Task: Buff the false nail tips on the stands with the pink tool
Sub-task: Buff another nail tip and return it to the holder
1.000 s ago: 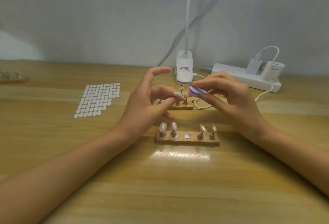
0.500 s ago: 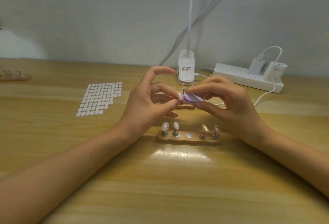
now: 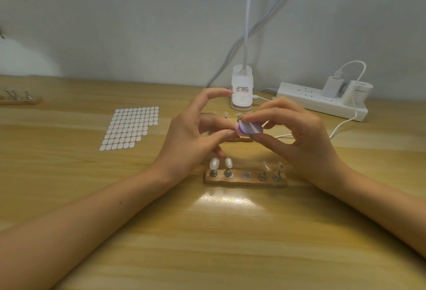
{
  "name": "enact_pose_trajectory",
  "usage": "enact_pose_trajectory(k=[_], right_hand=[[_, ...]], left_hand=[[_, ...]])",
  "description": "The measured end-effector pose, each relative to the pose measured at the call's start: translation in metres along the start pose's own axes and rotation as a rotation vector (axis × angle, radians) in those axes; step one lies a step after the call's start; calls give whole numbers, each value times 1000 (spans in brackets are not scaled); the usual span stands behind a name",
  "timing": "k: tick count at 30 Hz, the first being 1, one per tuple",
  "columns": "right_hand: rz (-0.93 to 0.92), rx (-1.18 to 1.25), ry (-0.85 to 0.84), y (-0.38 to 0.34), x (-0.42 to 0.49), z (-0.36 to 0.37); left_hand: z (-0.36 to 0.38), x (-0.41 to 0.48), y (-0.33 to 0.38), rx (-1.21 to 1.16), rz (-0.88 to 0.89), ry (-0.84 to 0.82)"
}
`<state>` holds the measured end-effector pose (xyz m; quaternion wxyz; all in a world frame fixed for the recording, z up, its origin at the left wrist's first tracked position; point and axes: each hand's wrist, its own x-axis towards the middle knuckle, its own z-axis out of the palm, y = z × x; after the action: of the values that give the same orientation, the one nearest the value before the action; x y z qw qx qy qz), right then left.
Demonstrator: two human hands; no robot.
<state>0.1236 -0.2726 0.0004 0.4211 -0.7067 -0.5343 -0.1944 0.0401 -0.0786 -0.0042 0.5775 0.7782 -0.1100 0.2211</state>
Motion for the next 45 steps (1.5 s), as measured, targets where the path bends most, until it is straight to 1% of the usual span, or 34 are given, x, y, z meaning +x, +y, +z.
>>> enact_pose_trajectory(k=[4,11,15,19,23,27,30,34,37,41,44,45], right_hand=[[3,13,-7,1,-1,-1],[51,-13,-10,1,-1,-1],[-35,-54,-8,-6,2,3],[4,-70,25,-4,3,-1],[-98,-52,-14,-7,1,5],[-43,-107,23,-4,2,0],[-105,-83,-21,-6,0,3],[-26,-109,25,-3,1,-1],[-105,-89,-12,-8,-2,5],[-14,-114,42,-3,1,-2],[-117,-78,-17,-9,-2,5],[-126,-80,-25,-8,-2,6]], left_hand=[[-1,-1,0,-39,1,18],[-1,-1,0,49,20,47],[0,-2,1,91,40,41],[1,-2,2,97,38,41],[2,-3,4,77,35,26],[1,-3,3,67,8,36],[1,-4,4,41,-1,32],[1,-4,3,44,-10,37],[1,-4,5,30,-7,35],[2,-4,4,17,-21,43],[2,-3,4,-25,-28,30],[1,-3,4,-33,-31,28]])
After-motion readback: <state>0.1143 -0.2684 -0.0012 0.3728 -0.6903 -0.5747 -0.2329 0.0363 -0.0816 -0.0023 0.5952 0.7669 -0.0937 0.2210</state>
